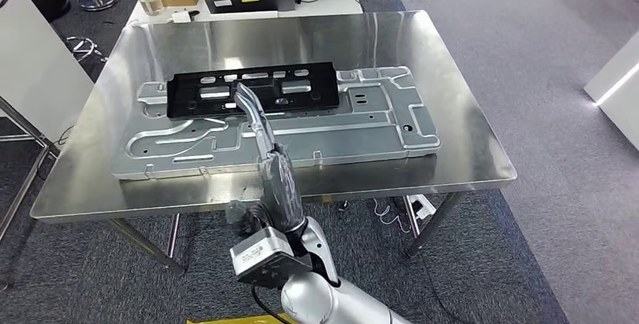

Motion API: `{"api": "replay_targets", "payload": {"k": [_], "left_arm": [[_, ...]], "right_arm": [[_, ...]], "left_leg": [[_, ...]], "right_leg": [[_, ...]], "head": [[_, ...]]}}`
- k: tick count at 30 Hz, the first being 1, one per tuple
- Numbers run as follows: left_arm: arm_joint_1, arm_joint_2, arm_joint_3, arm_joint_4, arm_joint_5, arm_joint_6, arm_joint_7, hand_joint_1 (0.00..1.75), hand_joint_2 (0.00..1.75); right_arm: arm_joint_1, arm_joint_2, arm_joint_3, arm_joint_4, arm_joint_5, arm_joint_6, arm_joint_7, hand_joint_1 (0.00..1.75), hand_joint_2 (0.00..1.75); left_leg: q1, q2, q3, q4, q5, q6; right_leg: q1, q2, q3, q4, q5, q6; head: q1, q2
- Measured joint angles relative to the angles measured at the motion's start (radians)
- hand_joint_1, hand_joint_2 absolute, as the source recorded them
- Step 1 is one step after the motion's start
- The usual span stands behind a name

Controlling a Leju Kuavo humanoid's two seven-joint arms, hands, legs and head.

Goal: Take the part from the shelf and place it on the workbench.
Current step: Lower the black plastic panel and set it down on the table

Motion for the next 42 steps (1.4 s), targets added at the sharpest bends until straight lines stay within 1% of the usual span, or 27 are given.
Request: {"api": "replay_targets", "payload": {"k": [3,4,5,6,8,10,12,14,15,17,18,19,20,22,23,24,26,27,29,30,32,34,35,36,37,40,42], "left_arm": [[0.007,0.001,0.006,0.000,0.017,-0.001,-0.014,0.00,0.00],[0.010,0.002,0.010,0.000,0.023,-0.003,-0.019,0.00,0.00],[0.015,0.003,0.014,0.000,0.030,-0.004,-0.023,0.00,0.00],[0.019,0.004,0.019,0.000,0.035,-0.006,-0.026,0.00,0.00],[0.027,0.005,0.027,0.000,0.044,-0.009,-0.030,0.00,0.00],[0.032,0.007,0.032,0.000,0.054,-0.015,-0.034,0.00,0.00],[0.037,0.009,0.042,0.000,0.064,-0.022,-0.039,0.00,0.00],[0.045,0.014,0.054,0.000,0.068,-0.029,-0.045,0.00,0.00],[0.050,0.016,0.059,0.000,0.065,-0.032,-0.047,0.00,0.00],[0.057,0.020,0.071,0.000,0.056,-0.038,-0.049,0.00,0.00],[0.058,0.021,0.076,0.000,0.052,-0.040,-0.049,0.00,0.00],[0.057,0.022,0.079,0.000,0.050,-0.042,-0.049,0.00,0.00],[0.056,0.023,0.081,0.000,0.048,-0.043,-0.049,0.00,0.00],[0.057,0.025,0.084,0.000,0.043,-0.045,-0.048,0.00,0.00],[0.057,0.026,0.085,0.000,0.041,-0.045,-0.047,0.00,0.00],[0.056,0.027,0.086,0.000,0.040,-0.045,-0.047,0.00,0.00],[0.052,0.028,0.086,0.000,0.036,-0.045,-0.046,0.00,0.00],[0.049,0.028,0.086,0.000,0.034,-0.045,-0.045,0.00,0.00],[0.049,0.028,0.087,0.000,0.032,-0.044,-0.044,0.00,0.00],[0.051,0.028,0.087,-0.001,0.031,-0.044,-0.043,0.00,0.00],[0.051,0.028,0.087,-0.001,0.027,-0.044,-0.040,0.00,0.00],[0.048,0.028,0.087,-0.001,0.022,-0.044,-0.036,0.00,0.00],[0.047,0.028,0.087,-0.001,0.021,-0.043,-0.034,0.00,0.00],[0.048,0.028,0.087,-0.001,0.020,-0.043,-0.032,0.00,0.00],[0.049,0.028,0.087,-0.001,0.020,-0.043,-0.030,0.00,0.00],[0.049,0.024,0.087,0.000,0.018,-0.043,-0.025,0.00,0.00],[0.046,0.021,0.087,0.000,0.018,-0.042,-0.024,0.00,0.00]], "right_arm": [[0.063,-0.019,0.000,-0.008,-0.033,-0.011,-0.050,0.00,0.00],[0.085,-0.028,0.000,-0.010,-0.047,-0.010,-0.066,0.00,0.00],[0.106,-0.039,-0.002,-0.010,-0.062,-0.006,-0.082,0.00,0.00],[0.127,-0.050,-0.007,-0.010,-0.077,0.001,-0.096,0.00,0.00],[0.163,-0.067,-0.024,-0.010,-0.104,0.019,-0.120,0.00,0.00],[0.196,-0.072,-0.055,-0.005,-0.122,0.026,-0.122,0.00,0.00],[0.247,-0.073,-0.109,0.021,-0.139,0.014,-0.102,0.00,0.00],[0.310,-0.074,-0.175,0.071,-0.174,0.003,-0.112,0.00,0.00],[0.333,-0.074,-0.206,0.103,-0.198,0.005,-0.139,0.00,0.00],[0.355,-0.072,-0.264,0.173,-0.232,0.029,-0.196,0.00,0.00],[0.359,-0.069,-0.297,0.211,-0.237,0.046,-0.214,0.00,0.00],[0.362,-0.067,-0.334,0.249,-0.232,0.062,-0.218,0.00,0.00],[0.366,-0.066,-0.375,0.291,-0.218,0.072,-0.214,0.00,0.00],[0.366,-0.066,-0.455,0.378,-0.166,0.075,-0.204,0.00,0.00],[0.362,-0.066,-0.489,0.421,-0.136,0.069,-0.201,0.00,0.00],[0.357,-0.066,-0.514,0.457,-0.110,0.061,-0.198,0.00,0.00],[0.338,-0.066,-0.557,0.540,-0.063,0.030,-0.193,0.00,0.00],[0.323,-0.066,-0.578,0.586,-0.045,0.012,-0.192,0.00,0.00],[0.292,-0.066,-0.629,0.693,-0.021,-0.025,-0.192,0.00,0.00],[0.278,-0.066,-0.652,0.740,-0.016,-0.040,-0.190,0.00,0.00],[0.255,-0.073,-0.695,0.842,0.003,-0.073,-0.168,0.00,0.00],[0.240,-0.087,-0.735,0.947,0.045,-0.098,-0.102,0.00,0.00],[0.237,-0.096,-0.754,0.994,0.071,-0.105,-0.062,0.00,0.00],[0.237,-0.106,-0.770,1.039,0.094,-0.106,-0.023,0.00,0.00],[0.237,-0.117,-0.786,1.083,0.113,-0.105,0.013,0.00,0.00],[0.242,-0.145,-0.825,1.187,0.129,-0.078,0.101,0.00,0.00],[0.251,-0.159,-0.844,1.234,0.128,-0.052,0.140,0.00,0.00]], "left_leg": [[0.001,0.004,-0.037,-0.004,0.037,0.017],[0.000,0.005,-0.054,-0.002,0.048,0.018],[-0.001,0.006,-0.070,0.000,0.059,0.017],[-0.001,0.007,-0.088,0.004,0.069,0.015],[0.000,0.008,-0.121,0.018,0.085,0.009],[-0.002,0.008,-0.143,0.033,0.097,-0.001],[-0.002,0.007,-0.147,0.035,0.110,-0.014],[0.001,0.003,-0.149,0.032,0.118,-0.027],[0.002,0.000,-0.157,0.043,0.098,-0.033],[0.006,-0.002,-0.183,0.119,0.005,-0.040],[0.006,-0.002,-0.195,0.178,-0.046,-0.044],[0.006,-0.002,-0.203,0.237,-0.078,-0.047],[0.007,-0.002,-0.205,0.285,-0.083,-0.049],[0.009,0.001,-0.175,0.305,-0.016,-0.053],[0.010,0.009,-0.138,0.270,0.020,-0.054],[0.011,0.021,-0.096,0.217,0.032,-0.056],[0.004,0.046,-0.007,0.084,-0.013,-0.044],[-0.001,0.049,0.015,0.043,-0.038,-0.033],[-0.006,0.039,0.022,0.012,-0.050,-0.004],[-0.006,0.033,0.018,0.011,-0.043,0.006],[-0.006,0.021,0.007,0.008,-0.026,0.024],[-0.010,0.006,-0.010,0.010,-0.011,0.034],[-0.014,-0.006,-0.017,0.011,-0.005,0.037],[-0.017,-0.018,-0.024,0.013,0.000,0.038],[-0.021,-0.032,-0.028,0.015,0.003,0.039],[-0.028,-0.066,-0.034,0.019,0.008,0.038],[-0.024,-0.082,-0.041,0.020,0.013,0.032]], "right_leg": [[-0.003,0.003,-0.031,0.148,-0.152,0.013],[-0.005,0.003,-0.033,0.199,-0.180,0.017],[-0.008,0.003,-0.027,0.232,-0.182,0.020],[-0.010,0.003,-0.009,0.238,-0.161,0.022],[-0.016,0.001,0.072,0.157,-0.112,0.022],[-0.014,0.000,0.171,0.018,-0.126,0.015],[-0.007,-0.001,0.213,-0.056,-0.154,0.003],[-0.007,-0.005,0.204,-0.066,-0.138,-0.013],[-0.009,-0.007,0.194,-0.068,-0.124,-0.023],[-0.012,-0.012,0.166,-0.072,-0.097,-0.036],[-0.011,-0.014,0.151,-0.071,-0.085,-0.040],[-0.011,-0.019,0.136,-0.070,-0.075,-0.039],[-0.010,-0.026,0.120,-0.069,-0.066,-0.037],[-0.012,-0.046,0.089,-0.061,-0.050,-0.031],[-0.013,-0.056,0.075,-0.055,-0.044,-0.027],[-0.013,-0.064,0.064,-0.048,-0.038,-0.022],[-0.011,-0.080,0.052,-0.034,-0.030,-0.010],[-0.009,-0.088,0.051,-0.031,-0.026,-0.004],[-0.010,-0.103,0.051,-0.030,-0.017,0.010],[-0.013,-0.096,0.049,-0.025,-0.022,0.017],[-0.017,-0.053,0.022,0.041,-0.078,0.027],[-0.018,-0.014,-0.025,0.169,-0.159,0.029],[-0.017,-0.008,-0.040,0.219,-0.180,0.028],[-0.015,-0.006,-0.039,0.237,-0.182,0.023],[-0.011,-0.003,-0.019,0.215,-0.164,0.016],[0.003,0.043,0.092,0.023,-0.088,-0.024],[0.008,0.065,0.122,-0.039,-0.079,-0.040]], "head": [[0.002,0.000],[0.002,0.000],[0.002,0.000],[0.002,0.000],[0.002,0.000],[0.001,0.000],[0.001,0.000],[0.001,0.000],[0.000,0.000],[-0.001,0.000],[-0.002,0.000],[-0.002,0.000],[-0.002,0.000],[-0.002,0.000],[-0.002,0.000],[-0.002,0.000],[-0.002,0.000],[-0.002,0.000],[-0.002,0.000],[-0.002,0.000],[-0.002,0.000],[-0.002,0.000],[-0.002,0.000],[-0.002,0.000],[-0.002,0.000],[-0.003,0.000],[-0.003,0.000]]}}
